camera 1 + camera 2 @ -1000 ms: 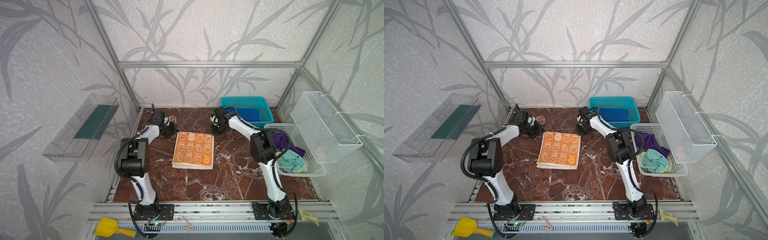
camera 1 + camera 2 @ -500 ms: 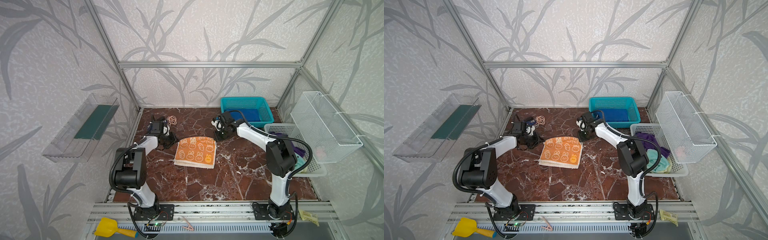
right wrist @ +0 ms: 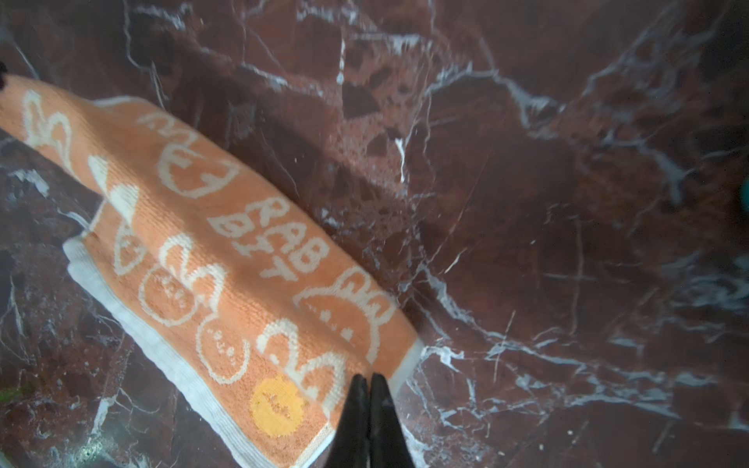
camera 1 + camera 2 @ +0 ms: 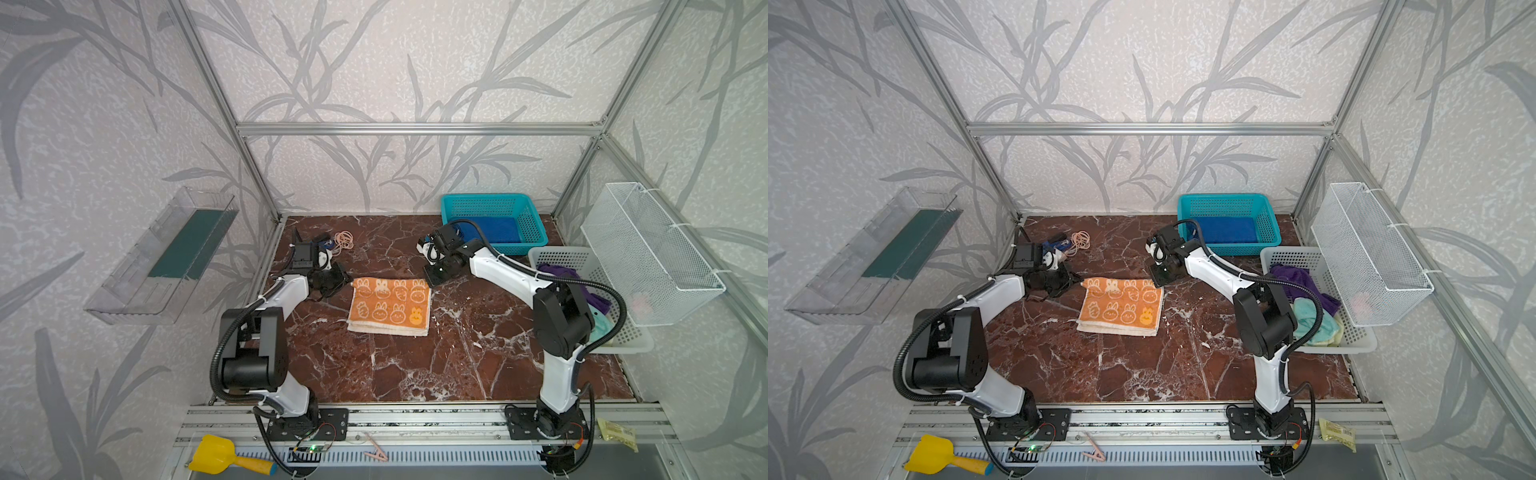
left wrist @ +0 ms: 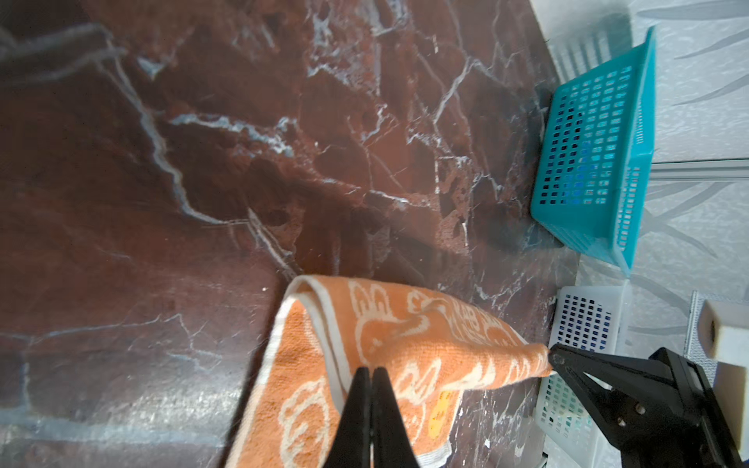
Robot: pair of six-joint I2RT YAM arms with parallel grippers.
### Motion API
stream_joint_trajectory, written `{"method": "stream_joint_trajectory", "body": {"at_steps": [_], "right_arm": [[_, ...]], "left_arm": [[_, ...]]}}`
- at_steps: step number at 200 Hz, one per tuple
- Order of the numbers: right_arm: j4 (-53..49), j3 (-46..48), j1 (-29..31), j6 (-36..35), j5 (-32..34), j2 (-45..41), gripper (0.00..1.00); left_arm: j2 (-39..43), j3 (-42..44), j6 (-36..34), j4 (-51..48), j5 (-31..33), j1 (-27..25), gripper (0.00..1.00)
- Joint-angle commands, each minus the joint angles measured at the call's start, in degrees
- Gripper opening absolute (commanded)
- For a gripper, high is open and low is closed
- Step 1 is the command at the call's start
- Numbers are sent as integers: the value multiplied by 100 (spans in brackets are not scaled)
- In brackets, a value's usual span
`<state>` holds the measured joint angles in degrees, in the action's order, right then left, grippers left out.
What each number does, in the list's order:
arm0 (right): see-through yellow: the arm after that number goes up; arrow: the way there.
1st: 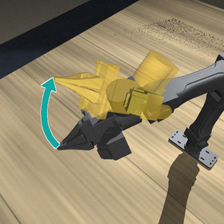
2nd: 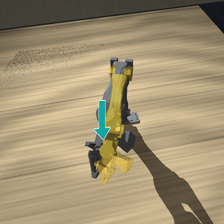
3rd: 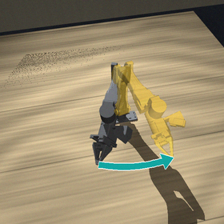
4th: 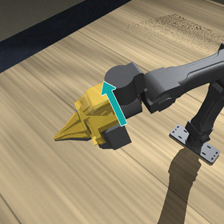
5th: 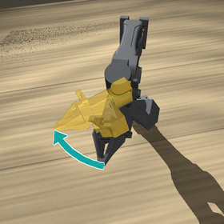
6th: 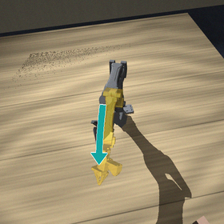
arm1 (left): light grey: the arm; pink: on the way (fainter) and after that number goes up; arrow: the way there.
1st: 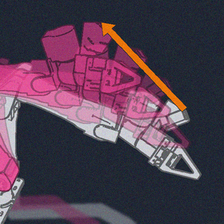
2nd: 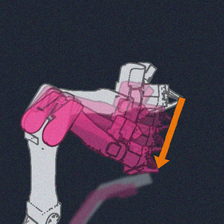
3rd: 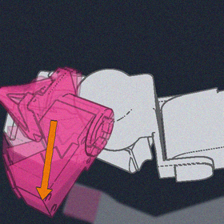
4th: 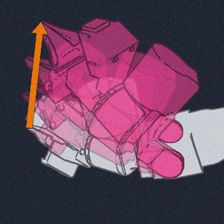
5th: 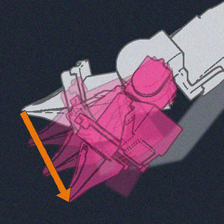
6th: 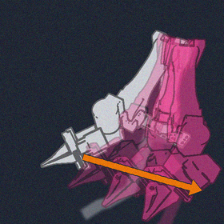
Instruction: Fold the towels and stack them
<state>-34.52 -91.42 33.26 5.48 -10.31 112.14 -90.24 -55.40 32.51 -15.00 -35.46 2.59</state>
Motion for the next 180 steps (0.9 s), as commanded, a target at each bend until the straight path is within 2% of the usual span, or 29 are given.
{"method": "stream_joint_trajectory", "body": {"at_steps": [1,35,61,83,108,136,180], "right_arm": [[-411,-160,20,-199,152,-181,0],[-249,540,385,-110,312,-618,0],[-68,1088,577,-4,397,-915,0],[224,1531,582,199,204,-872,0],[358,1757,586,346,123,-768,0],[358,1665,564,311,210,-823,0],[-2,1113,542,230,197,-906,0]], "left_arm": [[222,-66,-210,-465,121,38,0],[413,190,-316,-737,-8,55,0],[552,299,-571,-1208,162,53,0],[501,534,-613,-1294,502,76,0],[388,726,-413,-1165,503,130,0],[518,731,-359,-1130,571,129,0],[865,296,-577,-1773,722,139,0]]}}
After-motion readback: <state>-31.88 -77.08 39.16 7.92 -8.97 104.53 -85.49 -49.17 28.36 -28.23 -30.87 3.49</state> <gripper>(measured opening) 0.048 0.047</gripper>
